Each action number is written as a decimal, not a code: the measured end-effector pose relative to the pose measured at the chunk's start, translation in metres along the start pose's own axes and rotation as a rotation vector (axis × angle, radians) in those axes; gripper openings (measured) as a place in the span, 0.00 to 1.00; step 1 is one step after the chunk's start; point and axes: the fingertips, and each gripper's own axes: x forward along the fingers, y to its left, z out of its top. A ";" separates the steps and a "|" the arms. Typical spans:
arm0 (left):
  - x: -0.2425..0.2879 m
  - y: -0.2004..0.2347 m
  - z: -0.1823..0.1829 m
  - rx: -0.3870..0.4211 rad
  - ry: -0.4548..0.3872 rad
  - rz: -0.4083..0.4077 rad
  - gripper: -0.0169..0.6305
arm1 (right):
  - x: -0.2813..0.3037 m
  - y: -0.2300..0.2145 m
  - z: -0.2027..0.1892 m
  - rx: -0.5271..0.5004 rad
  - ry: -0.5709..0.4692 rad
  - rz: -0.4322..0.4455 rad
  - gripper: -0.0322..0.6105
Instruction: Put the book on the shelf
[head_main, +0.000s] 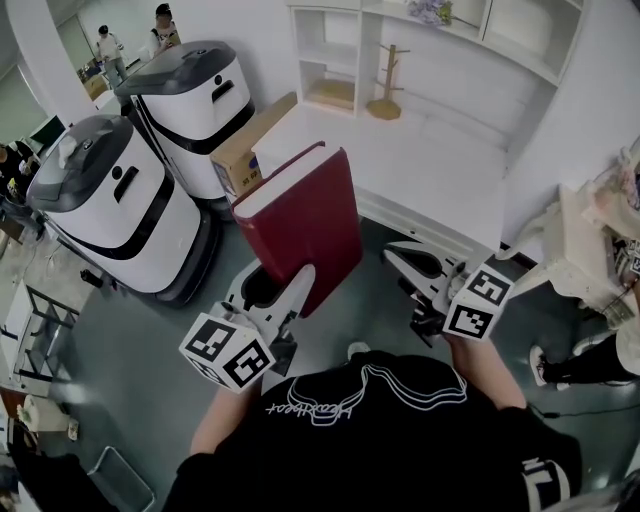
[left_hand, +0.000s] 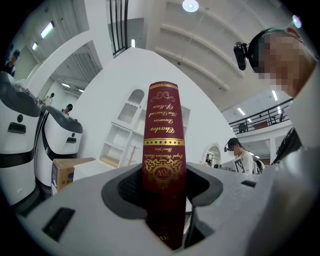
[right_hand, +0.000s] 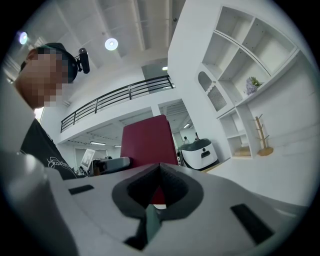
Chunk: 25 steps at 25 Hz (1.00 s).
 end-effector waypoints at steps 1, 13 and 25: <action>0.001 0.005 0.000 -0.002 0.001 0.004 0.35 | 0.004 -0.003 -0.001 0.004 0.000 0.001 0.06; 0.057 0.070 0.003 -0.012 0.028 0.048 0.35 | 0.061 -0.081 0.006 0.057 -0.007 0.023 0.06; 0.193 0.165 0.030 -0.022 0.059 0.067 0.35 | 0.135 -0.226 0.047 0.092 -0.007 0.034 0.06</action>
